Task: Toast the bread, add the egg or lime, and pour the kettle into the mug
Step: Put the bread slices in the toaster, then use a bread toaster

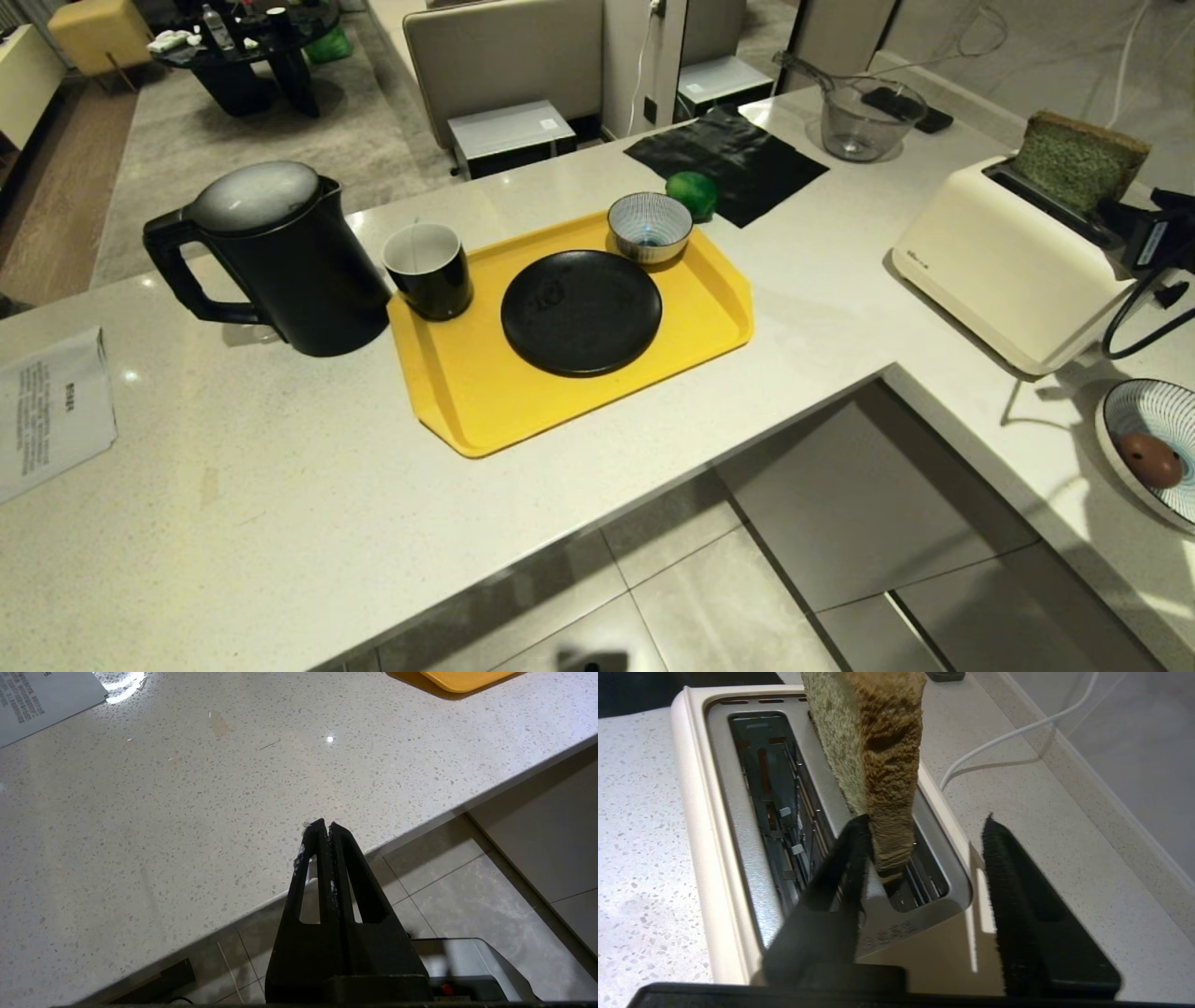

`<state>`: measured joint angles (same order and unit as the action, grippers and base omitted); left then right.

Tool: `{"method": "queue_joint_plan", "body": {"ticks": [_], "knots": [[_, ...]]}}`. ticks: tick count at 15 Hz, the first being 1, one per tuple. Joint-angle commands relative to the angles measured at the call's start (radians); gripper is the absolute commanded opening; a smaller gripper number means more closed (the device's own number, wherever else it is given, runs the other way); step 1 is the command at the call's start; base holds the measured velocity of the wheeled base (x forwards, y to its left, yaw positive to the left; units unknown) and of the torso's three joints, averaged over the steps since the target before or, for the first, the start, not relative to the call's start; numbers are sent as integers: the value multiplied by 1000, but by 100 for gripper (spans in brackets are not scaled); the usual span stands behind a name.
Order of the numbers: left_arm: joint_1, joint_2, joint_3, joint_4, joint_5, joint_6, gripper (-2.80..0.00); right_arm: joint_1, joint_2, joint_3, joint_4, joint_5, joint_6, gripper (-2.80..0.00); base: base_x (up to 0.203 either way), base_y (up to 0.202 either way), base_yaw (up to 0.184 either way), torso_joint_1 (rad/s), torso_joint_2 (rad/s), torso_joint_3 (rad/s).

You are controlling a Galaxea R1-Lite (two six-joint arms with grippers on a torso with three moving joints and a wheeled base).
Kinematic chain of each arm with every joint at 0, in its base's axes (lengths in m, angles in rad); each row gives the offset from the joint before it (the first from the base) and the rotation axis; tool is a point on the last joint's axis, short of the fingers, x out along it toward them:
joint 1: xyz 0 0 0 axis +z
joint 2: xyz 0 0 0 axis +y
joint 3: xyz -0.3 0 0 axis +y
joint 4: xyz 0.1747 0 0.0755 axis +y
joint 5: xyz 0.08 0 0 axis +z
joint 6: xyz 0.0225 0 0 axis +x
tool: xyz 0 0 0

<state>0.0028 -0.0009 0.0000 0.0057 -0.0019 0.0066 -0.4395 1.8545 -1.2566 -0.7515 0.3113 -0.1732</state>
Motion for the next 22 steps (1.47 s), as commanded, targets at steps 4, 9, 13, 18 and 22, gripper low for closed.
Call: {"method": "queue_joint_plan", "body": {"ticks": [4, 9, 13, 18, 22], "knots": [[0, 1, 0, 0, 0, 0, -280, -26, -32, -1, -3, 3, 26, 0, 0, 0, 0, 0, 0, 0], [0, 1, 0, 0, 0, 0, -280, -90, -127, 16, 13, 7, 103, 0, 0, 0, 0, 0, 0, 0], [0, 1, 0, 0, 0, 0, -280, -152, -237, 35, 189, 5, 194, 0, 0, 0, 0, 0, 0, 0], [0, 1, 0, 0, 0, 0, -280, -224, -303, 55, 308, 8, 195, 0, 0, 0, 0, 0, 0, 0], [0, 1, 0, 0, 0, 0, -280, -234, -433, 73, 526, 119, 199, 0, 0, 0, 0, 0, 0, 0]]}}
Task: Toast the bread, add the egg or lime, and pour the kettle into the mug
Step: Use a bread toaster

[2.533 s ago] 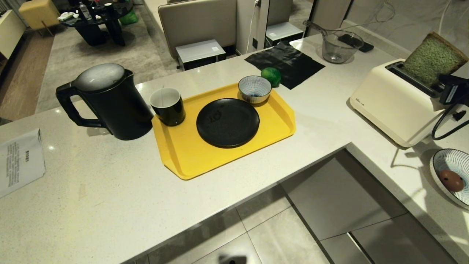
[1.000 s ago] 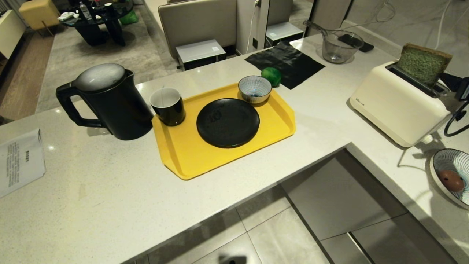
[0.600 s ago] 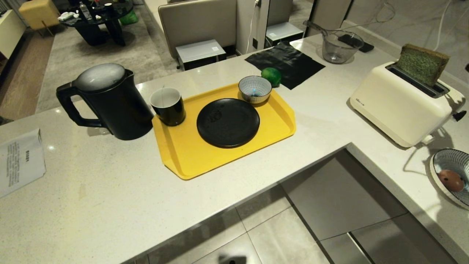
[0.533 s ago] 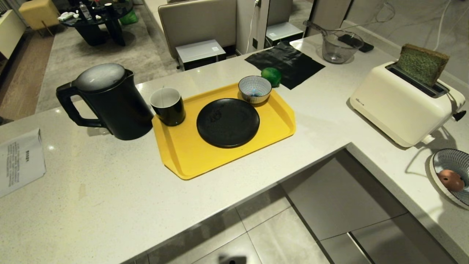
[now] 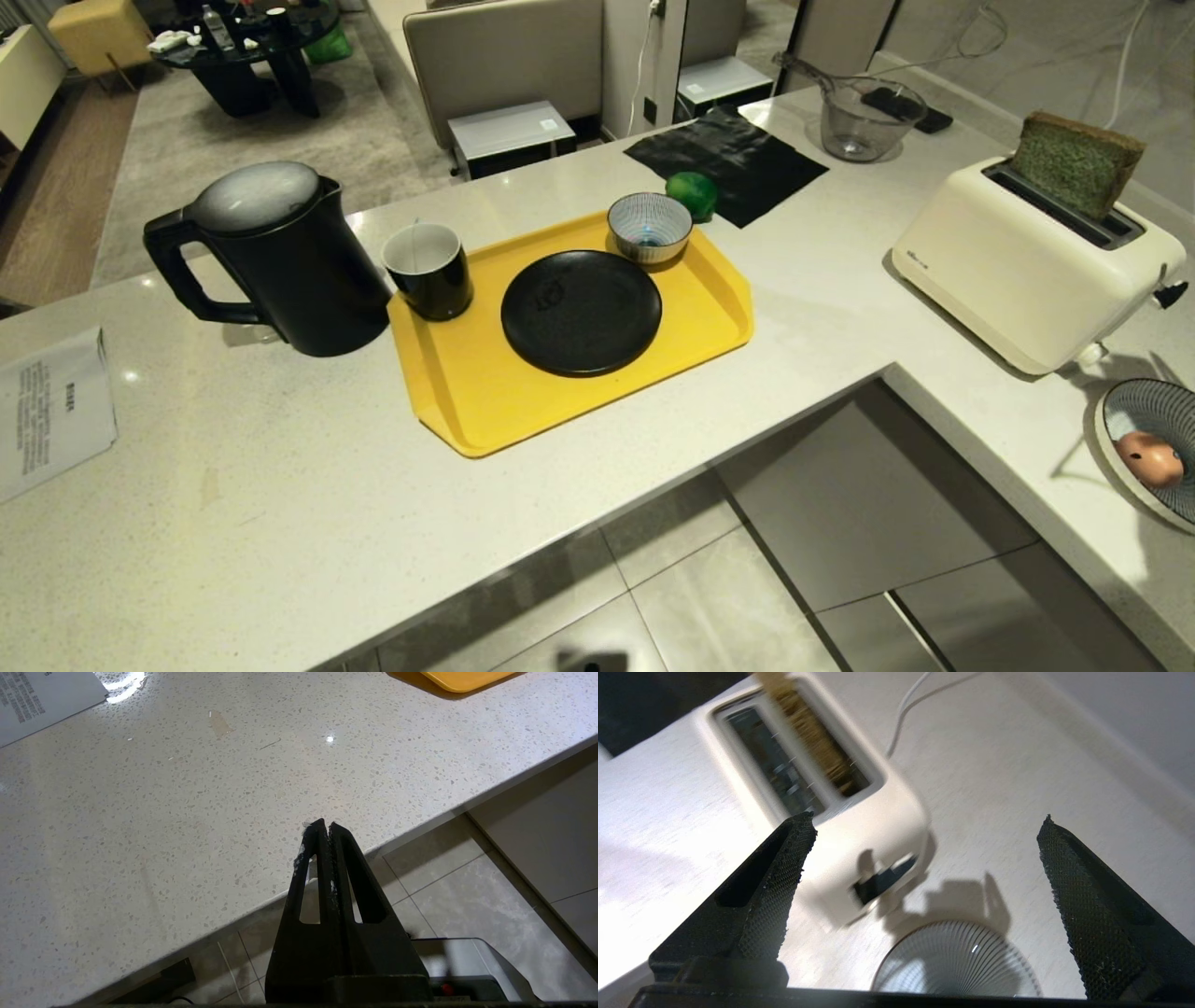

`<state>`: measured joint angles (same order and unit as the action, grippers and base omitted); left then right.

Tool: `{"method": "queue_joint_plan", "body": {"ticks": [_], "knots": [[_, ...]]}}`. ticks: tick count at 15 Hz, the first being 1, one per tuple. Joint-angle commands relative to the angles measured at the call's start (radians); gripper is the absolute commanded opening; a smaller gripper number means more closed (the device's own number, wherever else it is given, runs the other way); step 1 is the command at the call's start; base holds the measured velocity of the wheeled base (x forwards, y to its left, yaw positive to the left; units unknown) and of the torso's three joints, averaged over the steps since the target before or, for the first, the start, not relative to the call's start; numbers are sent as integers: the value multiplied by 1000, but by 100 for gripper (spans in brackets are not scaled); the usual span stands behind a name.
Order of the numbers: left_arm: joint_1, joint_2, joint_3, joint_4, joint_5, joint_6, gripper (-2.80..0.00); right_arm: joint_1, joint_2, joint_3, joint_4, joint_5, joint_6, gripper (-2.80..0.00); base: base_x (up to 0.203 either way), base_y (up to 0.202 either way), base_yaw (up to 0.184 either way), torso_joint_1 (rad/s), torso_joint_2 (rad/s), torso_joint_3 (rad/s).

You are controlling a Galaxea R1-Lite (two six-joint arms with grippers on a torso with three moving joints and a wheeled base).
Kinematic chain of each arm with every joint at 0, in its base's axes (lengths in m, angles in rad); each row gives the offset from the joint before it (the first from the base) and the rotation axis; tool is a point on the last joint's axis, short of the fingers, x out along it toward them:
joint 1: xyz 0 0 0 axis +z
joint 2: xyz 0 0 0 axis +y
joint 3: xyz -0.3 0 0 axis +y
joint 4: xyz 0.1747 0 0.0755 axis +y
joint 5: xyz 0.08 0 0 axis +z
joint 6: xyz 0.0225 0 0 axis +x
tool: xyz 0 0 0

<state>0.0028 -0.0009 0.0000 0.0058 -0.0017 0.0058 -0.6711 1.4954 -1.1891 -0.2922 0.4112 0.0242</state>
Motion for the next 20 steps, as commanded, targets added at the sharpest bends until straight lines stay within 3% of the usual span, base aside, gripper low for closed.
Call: {"method": "queue_joint_plan", "body": {"ticks": [1, 3, 4, 7, 9, 11, 13, 15, 19, 20], "knots": [[0, 1, 0, 0, 0, 0, -280, -3, -105, 17, 125, 45, 3, 0, 0, 0, 0, 0, 0, 0], [0, 1, 0, 0, 0, 0, -280, -22, -138, 68, 167, 88, 8, 0, 0, 0, 0, 0, 0, 0], [0, 1, 0, 0, 0, 0, -280, -30, -140, 94, 165, 92, 10, -280, 0, 0, 0, 0, 0, 0], [0, 1, 0, 0, 0, 0, -280, -31, -123, 133, 161, 119, 10, -280, 0, 0, 0, 0, 0, 0], [0, 1, 0, 0, 1, 0, -280, -31, -86, 146, 153, 216, 14, -280, 0, 0, 0, 0, 0, 0], [0, 1, 0, 0, 0, 0, -280, -31, -30, 186, 26, 263, 23, -280, 0, 0, 0, 0, 0, 0], [0, 1, 0, 0, 0, 0, -280, -31, 52, 255, -222, 295, 32, -280, 0, 0, 0, 0, 0, 0], [0, 1, 0, 0, 0, 0, -280, -31, 133, 308, -386, 315, 41, -280, 0, 0, 0, 0, 0, 0], [0, 1, 0, 0, 0, 0, -280, -31, 218, 254, -420, 342, 51, -280, 0, 0, 0, 0, 0, 0], [0, 1, 0, 0, 0, 0, -280, -31, 226, 239, -425, 342, 87, -280, 0, 0, 0, 0, 0, 0]]}}
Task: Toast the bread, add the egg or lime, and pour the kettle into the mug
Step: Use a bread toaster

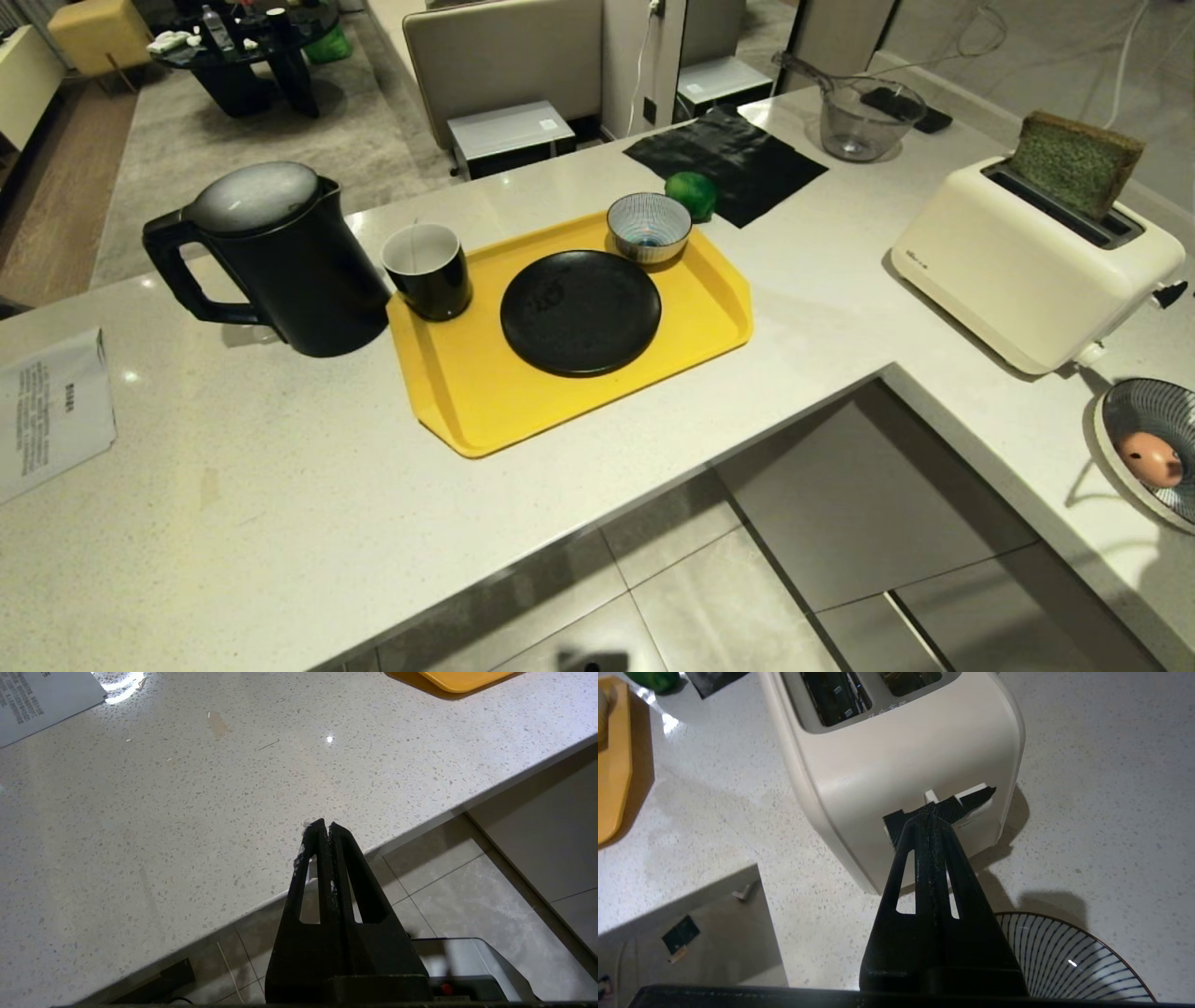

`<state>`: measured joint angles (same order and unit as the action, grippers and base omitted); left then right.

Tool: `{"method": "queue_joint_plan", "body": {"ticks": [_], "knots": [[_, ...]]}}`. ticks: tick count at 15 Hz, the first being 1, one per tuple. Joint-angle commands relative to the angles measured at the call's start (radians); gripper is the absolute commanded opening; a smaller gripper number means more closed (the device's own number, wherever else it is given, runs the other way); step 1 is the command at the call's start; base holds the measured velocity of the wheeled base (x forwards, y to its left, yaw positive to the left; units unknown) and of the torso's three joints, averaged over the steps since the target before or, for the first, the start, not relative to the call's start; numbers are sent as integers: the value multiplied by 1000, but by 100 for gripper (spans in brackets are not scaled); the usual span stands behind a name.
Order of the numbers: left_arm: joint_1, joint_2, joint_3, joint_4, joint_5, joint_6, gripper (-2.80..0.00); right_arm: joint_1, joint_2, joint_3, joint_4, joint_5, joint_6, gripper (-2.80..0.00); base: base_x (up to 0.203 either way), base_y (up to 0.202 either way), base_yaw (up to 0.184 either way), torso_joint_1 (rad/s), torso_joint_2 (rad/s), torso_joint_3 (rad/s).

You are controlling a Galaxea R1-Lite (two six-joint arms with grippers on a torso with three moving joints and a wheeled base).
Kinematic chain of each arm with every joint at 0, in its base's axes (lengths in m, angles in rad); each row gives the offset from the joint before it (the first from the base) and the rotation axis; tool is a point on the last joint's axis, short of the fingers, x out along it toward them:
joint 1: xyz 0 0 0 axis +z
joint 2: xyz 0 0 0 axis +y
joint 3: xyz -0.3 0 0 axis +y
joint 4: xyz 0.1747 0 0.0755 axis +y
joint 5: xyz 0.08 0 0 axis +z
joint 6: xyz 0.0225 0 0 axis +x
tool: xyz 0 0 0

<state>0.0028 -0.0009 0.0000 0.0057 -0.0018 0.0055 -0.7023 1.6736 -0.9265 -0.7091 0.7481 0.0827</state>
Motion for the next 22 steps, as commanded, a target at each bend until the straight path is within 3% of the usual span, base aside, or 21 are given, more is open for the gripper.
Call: {"method": "queue_joint_plan", "body": {"ticks": [1, 5, 22], "knots": [[0, 1, 0, 0, 0, 1, -280, 0, 52, -31, -29, 5, 74, -280, 0, 0, 0, 0, 0, 0], [0, 1, 0, 0, 0, 1, -280, 0, 70, -20, -127, 14, 117, -280, 0, 0, 0, 0, 0, 0], [0, 1, 0, 0, 0, 1, -280, 11, 129, -37, -222, 39, 146, -280, 0, 0, 0, 0, 0, 0]]}}
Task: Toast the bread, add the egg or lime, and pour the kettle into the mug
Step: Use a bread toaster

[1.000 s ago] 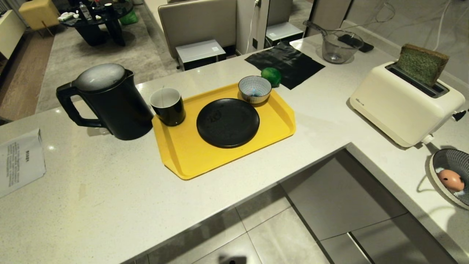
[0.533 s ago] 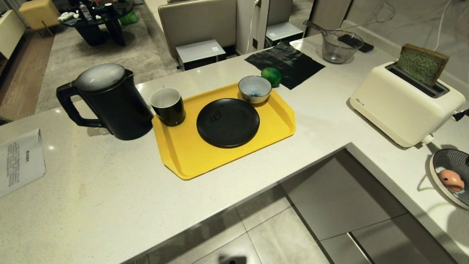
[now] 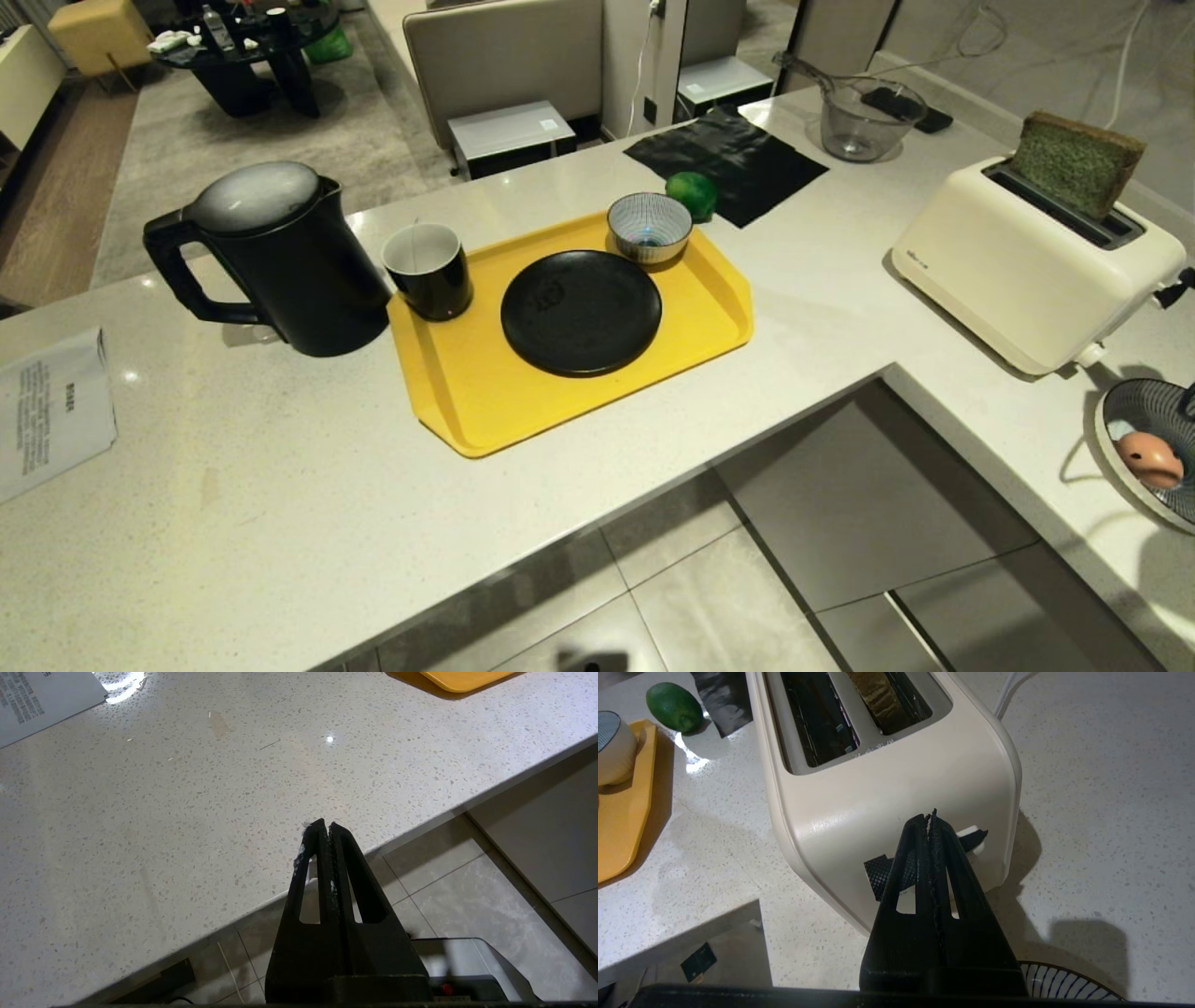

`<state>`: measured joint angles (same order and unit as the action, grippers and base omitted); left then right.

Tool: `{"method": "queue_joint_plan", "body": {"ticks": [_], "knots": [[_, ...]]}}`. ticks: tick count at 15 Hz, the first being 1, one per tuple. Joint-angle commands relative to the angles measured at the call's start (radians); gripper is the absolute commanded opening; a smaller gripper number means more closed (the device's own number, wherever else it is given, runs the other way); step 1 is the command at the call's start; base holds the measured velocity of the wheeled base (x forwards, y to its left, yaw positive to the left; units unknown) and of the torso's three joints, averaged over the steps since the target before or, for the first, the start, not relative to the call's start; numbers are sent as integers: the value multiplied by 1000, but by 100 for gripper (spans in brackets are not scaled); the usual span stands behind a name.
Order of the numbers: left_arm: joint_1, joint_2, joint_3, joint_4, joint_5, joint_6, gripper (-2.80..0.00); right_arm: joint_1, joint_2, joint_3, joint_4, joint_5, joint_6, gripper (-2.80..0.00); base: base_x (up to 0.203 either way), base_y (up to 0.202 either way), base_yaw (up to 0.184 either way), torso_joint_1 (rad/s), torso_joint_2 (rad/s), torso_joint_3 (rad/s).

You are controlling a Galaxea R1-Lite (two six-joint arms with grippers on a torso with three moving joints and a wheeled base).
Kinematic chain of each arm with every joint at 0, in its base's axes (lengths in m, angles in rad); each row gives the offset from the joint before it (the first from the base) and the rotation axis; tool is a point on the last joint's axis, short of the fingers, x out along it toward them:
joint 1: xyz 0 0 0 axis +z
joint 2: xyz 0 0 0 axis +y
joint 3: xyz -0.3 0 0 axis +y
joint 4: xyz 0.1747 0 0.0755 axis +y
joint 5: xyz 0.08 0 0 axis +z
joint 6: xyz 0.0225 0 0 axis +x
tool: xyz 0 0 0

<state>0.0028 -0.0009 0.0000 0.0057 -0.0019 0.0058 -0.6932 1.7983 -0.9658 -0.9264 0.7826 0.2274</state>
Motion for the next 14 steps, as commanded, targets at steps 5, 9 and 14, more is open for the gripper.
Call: {"method": "queue_joint_plan", "body": {"ticks": [5, 9, 14], "knots": [[0, 1, 0, 0, 0, 0, -280, 3, 27, 11, -6, 23, -6, -280, 0, 0, 0, 0, 0, 0], [0, 1, 0, 0, 0, 0, -280, 3, 59, 53, -56, 27, -7, -280, 0, 0, 0, 0, 0, 0], [0, 1, 0, 0, 1, 0, -280, 26, 97, 64, -100, 26, -25, -280, 0, 0, 0, 0, 0, 0]]}}
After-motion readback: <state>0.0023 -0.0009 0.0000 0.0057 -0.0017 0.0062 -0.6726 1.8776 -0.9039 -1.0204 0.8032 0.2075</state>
